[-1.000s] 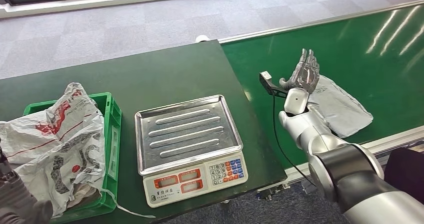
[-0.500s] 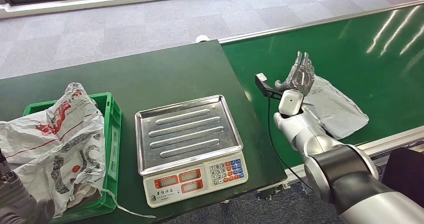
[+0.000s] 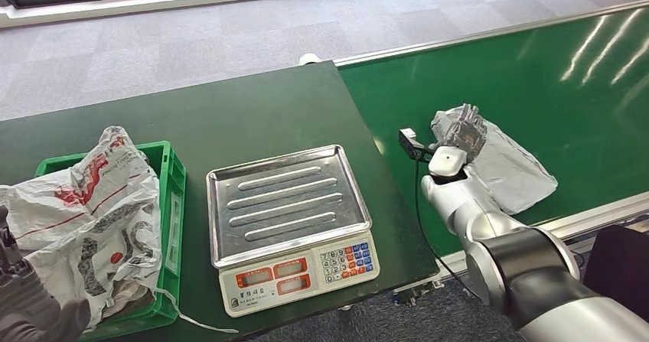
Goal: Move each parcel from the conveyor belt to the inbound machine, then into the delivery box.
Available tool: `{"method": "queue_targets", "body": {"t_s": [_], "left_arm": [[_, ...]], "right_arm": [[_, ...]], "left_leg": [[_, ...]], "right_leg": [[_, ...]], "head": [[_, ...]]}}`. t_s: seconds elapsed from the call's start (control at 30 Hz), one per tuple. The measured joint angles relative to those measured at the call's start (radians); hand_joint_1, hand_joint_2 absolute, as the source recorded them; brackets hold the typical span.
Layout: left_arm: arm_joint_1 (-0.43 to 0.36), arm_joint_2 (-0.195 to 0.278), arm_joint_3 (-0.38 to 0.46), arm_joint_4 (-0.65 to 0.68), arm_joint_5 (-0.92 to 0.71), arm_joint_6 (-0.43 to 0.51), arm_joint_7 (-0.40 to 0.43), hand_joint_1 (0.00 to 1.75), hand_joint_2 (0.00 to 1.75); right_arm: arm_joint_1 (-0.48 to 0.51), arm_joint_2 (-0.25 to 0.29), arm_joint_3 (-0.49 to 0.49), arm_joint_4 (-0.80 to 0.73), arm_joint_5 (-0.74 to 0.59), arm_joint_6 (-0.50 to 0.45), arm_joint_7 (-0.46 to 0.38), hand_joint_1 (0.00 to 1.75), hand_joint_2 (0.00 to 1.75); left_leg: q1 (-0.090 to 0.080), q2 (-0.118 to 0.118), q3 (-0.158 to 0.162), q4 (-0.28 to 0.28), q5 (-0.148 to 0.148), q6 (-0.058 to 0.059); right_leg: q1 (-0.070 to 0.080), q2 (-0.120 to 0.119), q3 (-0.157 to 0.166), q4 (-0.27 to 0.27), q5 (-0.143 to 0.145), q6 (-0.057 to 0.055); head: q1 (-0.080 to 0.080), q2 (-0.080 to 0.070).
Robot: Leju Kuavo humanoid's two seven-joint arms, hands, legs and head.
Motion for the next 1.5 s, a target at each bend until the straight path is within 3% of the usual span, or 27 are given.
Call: {"method": "queue_targets", "body": {"t_s": [1.5], "left_arm": [[0.003, -0.001, 0.015, -0.005, -0.015, 0.033, 0.000, 0.00, 1.75]], "right_arm": [[0.043, 0.022, -0.060, -0.001, 0.003, 0.041, -0.007, 0.00, 1.75]], "left_leg": [[0.000, 0.000, 0.000, 0.000, 0.000, 0.000]], "right_leg": [[0.000, 0.000, 0.000, 0.000, 0.000, 0.000]], "head": [[0.000, 0.000]]}}
